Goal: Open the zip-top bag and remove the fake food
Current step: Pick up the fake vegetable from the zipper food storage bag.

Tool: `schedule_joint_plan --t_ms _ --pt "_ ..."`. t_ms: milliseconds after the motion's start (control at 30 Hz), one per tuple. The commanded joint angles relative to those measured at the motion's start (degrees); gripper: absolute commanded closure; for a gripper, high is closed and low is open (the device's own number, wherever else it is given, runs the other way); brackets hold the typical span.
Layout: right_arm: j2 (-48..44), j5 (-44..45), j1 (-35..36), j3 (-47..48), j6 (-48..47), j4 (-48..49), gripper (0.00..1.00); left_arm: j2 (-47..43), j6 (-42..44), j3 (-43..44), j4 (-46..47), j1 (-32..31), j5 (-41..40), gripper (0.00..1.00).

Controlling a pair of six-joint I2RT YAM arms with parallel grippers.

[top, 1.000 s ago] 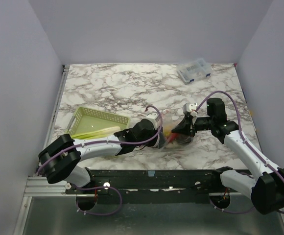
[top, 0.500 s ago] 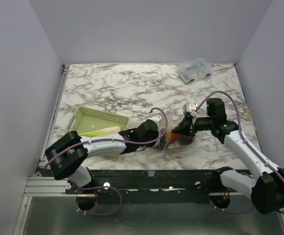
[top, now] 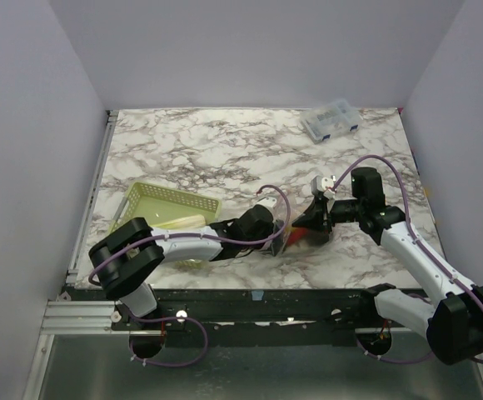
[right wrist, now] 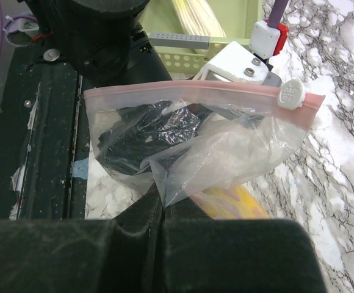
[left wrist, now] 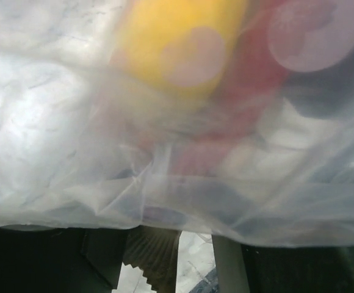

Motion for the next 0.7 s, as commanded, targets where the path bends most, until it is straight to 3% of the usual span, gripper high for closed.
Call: schedule_joint_plan --t_ms 0,167,500,667 --pt "0.1 -2.2 -0.3 -0.5 0.3 0.2 1.00 2.3 0.2 1.1 0.2 -0.5 -3.4 0.52" --pt "0.2 -2.2 -0.3 -0.5 0.3 0.2 1.00 3.3 0.5 1.5 0.4 -0.5 -4.1 0.54" --pt "0.2 -2.1 -0.3 -0.4 0.0 -0.1 1.00 -0.9 2.7 0.2 0.5 -0.5 -2.6 0.93" --pt "0.0 -1.7 -0.3 -0.4 -0.2 -0.1 1.00 -5.9 4.0 -0.5 -1.3 -0.5 -2.5 1.00"
